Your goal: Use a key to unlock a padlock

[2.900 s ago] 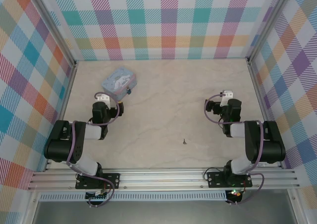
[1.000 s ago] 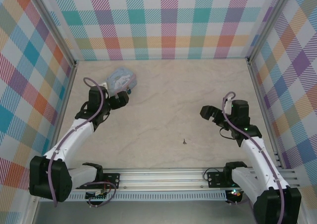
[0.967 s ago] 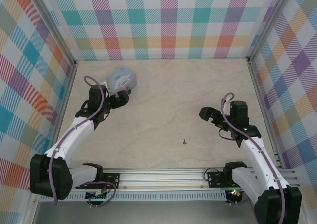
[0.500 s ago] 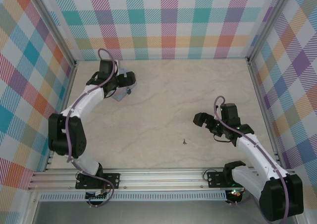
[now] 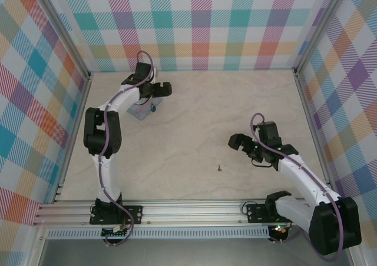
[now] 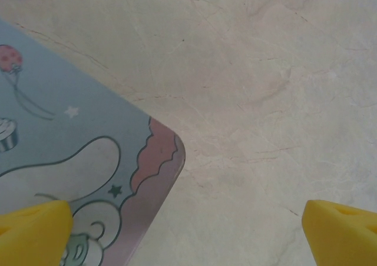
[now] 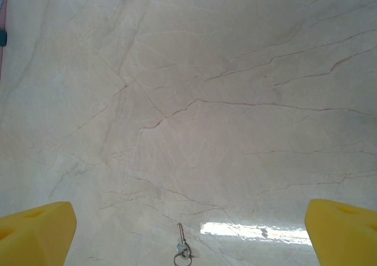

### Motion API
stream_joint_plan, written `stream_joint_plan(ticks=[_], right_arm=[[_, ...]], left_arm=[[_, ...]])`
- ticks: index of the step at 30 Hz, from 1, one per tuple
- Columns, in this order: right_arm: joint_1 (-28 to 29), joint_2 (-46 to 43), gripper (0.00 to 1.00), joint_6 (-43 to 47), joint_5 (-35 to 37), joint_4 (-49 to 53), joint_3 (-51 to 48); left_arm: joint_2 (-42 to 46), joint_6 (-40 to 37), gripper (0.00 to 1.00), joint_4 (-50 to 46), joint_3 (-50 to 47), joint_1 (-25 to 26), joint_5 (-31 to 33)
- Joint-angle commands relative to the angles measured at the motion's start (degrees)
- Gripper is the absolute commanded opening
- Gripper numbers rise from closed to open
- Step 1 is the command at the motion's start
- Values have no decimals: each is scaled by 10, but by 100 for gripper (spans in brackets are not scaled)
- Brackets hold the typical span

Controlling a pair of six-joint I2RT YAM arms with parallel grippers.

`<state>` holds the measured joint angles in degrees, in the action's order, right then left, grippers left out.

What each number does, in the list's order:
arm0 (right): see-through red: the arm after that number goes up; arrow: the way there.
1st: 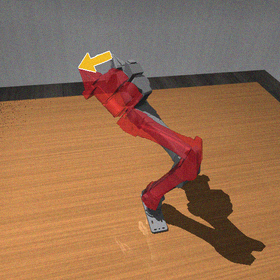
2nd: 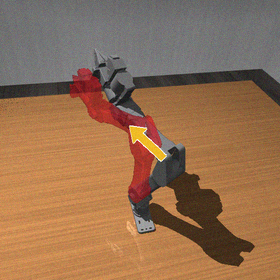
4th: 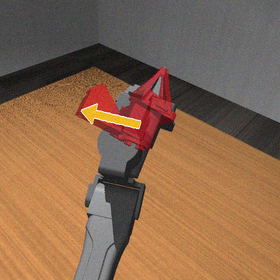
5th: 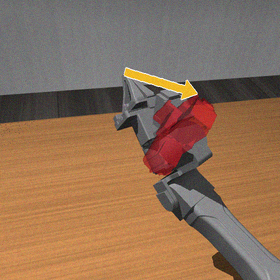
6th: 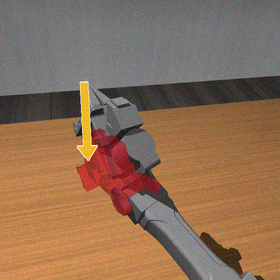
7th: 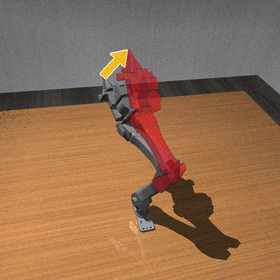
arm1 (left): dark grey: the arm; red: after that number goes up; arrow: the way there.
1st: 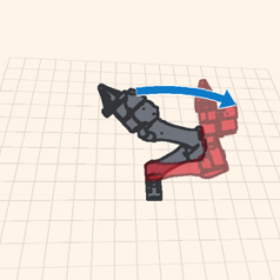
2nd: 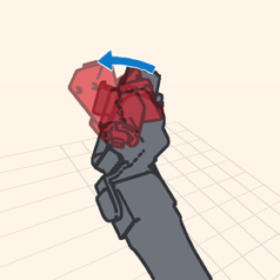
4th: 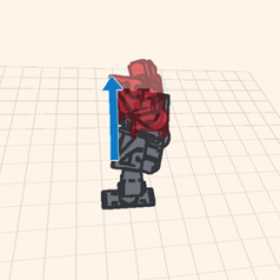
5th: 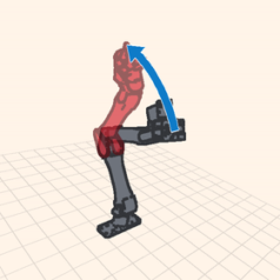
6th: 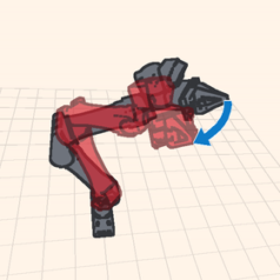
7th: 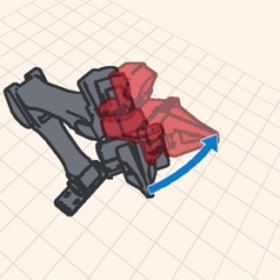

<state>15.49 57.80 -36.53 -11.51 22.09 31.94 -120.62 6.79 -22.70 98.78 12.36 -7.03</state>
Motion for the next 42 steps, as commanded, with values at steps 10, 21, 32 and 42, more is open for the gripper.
stream_joint_plan(ticks=[10,21,32,42], right_arm=[[6,20,100,-3,14,-5,34],[15,48,100,-1,10,-11,38],[45,67,99,-4,15,-7,44],[94,81,95,-14,45,57,52]], left_arm=[[3,-14,100,-38,-27,27,1],[131,14,100,25,-217,83,17],[260,78,100,61,-370,173,31],[301,135,100,92,-403,256,35]])
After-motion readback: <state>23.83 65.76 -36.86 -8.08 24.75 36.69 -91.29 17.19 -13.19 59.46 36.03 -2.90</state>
